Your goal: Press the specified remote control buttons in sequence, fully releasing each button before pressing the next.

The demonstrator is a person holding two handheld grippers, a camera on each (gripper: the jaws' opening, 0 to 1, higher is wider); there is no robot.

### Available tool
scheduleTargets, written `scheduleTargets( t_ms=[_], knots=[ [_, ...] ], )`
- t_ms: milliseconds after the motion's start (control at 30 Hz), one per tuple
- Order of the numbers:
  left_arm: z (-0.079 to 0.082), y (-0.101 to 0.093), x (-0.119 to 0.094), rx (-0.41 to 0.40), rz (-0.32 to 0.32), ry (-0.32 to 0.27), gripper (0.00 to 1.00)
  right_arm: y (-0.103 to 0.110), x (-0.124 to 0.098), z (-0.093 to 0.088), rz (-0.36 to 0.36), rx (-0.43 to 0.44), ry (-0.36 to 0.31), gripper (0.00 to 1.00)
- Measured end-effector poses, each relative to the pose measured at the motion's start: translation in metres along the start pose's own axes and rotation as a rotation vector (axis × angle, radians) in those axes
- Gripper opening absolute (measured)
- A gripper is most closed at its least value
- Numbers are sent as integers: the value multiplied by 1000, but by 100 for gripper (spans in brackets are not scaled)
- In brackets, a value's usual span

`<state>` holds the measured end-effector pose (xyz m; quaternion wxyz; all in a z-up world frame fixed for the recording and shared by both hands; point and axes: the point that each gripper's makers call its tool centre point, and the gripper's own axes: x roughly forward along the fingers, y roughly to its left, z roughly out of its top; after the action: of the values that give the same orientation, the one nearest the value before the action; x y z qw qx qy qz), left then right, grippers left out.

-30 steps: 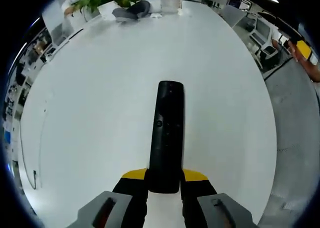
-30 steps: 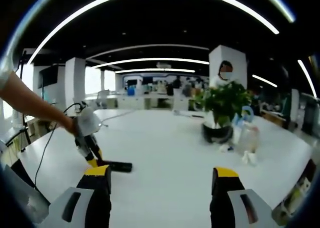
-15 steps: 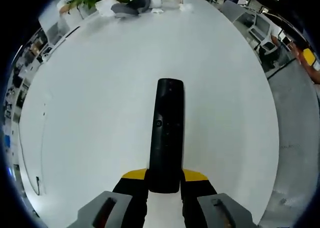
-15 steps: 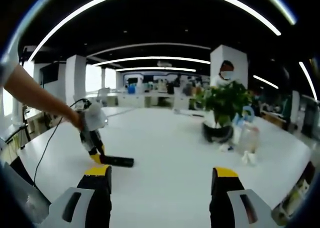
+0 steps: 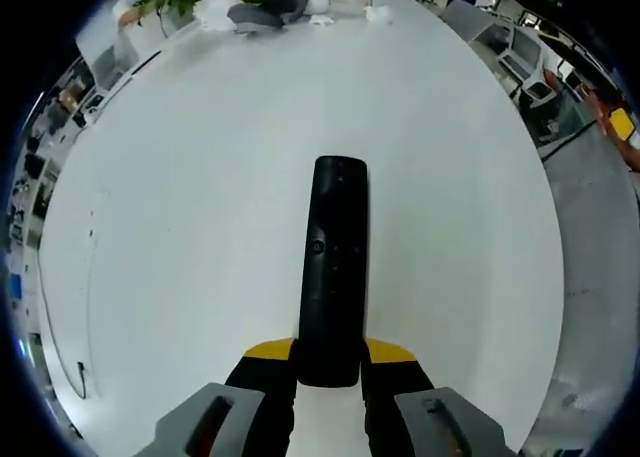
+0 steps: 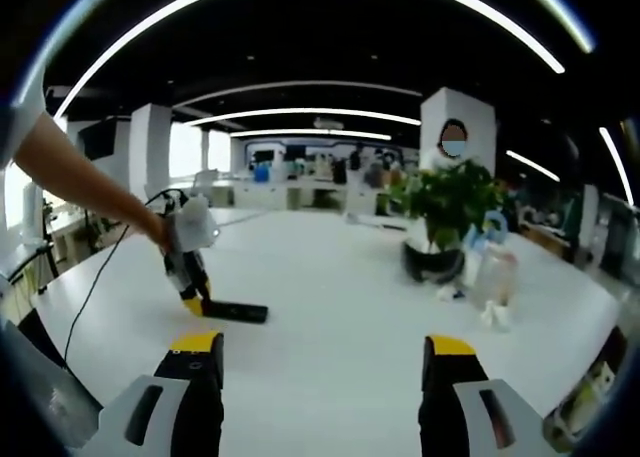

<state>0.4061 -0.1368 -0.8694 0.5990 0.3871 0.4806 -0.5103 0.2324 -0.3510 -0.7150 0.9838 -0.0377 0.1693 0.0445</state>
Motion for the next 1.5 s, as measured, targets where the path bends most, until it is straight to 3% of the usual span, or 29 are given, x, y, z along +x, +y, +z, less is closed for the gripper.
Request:
scheduleTargets(
  t_ms=[467,567,667,767,800,867,1067,1167,1233,1300,1333,1400,1500],
  knots=[
    [2,5,-1,30,12,-29,24,1,1,-1,5,-7,9,80],
    [2,5,-1,33,36,-34,25,1,0,2,9,11,-7,80],
    [1,17,-5,-25,141,-42,34,1,0,4,12,19,-19,80],
    [0,11,-6,-45,145,-54,33,2,0,4,15,12,-18,80],
    [0,14,-8,-64,190,-61,35,3,0,5,19,9,-21,81],
    [-2,18,-9,-98,221,-62,38,4,0,5,22,8,-25,80],
    [-11,24,-13,-312,321,-112,44,4,0,7,27,11,-33,81],
    [-15,26,-14,-385,330,-175,48,3,0,7,23,19,-36,81],
    [-17,22,-13,-449,305,-205,58,2,0,8,21,21,-40,81],
    [-26,16,-10,-568,270,-217,75,2,0,7,21,20,-36,81],
    [-27,11,-8,-578,243,-226,77,3,0,6,22,18,-34,81],
    [-33,13,-9,-633,274,-259,77,5,0,6,29,13,-35,81],
    [-37,8,-10,-650,283,-289,76,7,0,7,36,4,-38,81]
  ],
)
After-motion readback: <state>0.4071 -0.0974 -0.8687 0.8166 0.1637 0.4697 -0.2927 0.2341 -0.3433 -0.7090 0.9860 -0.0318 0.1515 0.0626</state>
